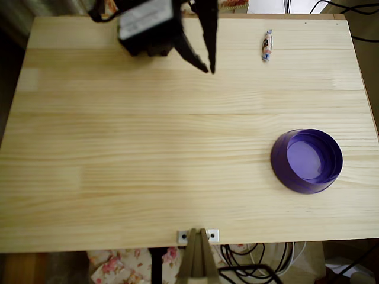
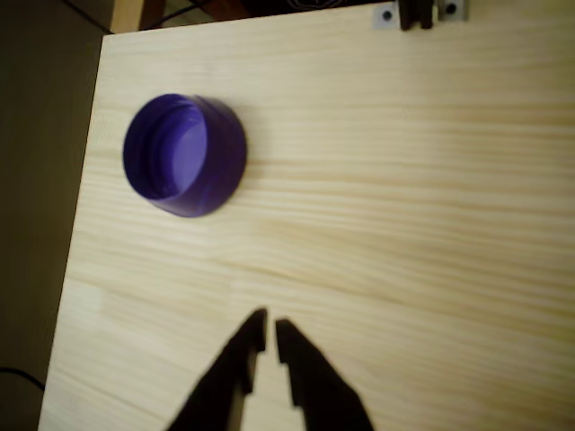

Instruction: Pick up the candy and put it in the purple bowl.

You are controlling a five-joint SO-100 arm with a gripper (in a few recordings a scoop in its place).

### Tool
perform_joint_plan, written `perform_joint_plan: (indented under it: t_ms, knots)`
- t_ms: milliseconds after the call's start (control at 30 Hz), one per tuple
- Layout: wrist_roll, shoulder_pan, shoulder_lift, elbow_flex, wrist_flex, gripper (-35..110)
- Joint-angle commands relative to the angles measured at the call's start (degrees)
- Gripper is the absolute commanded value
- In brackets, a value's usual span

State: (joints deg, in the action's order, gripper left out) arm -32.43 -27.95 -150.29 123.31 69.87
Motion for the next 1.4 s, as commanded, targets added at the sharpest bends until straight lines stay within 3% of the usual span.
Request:
perform_joint_plan:
  t_ms: [0,833,1133,1367]
  knots:
    - [0.4,-1.8,8.7,-13.0,-1.8,0]
    - [-13.9,-17.9,45.3,-31.3,-6.7,1]
    - [-21.5,-22.1,46.1,-28.3,-8.8,1]
    - [-30.2,-26.3,42.9,-25.4,-2.4,2]
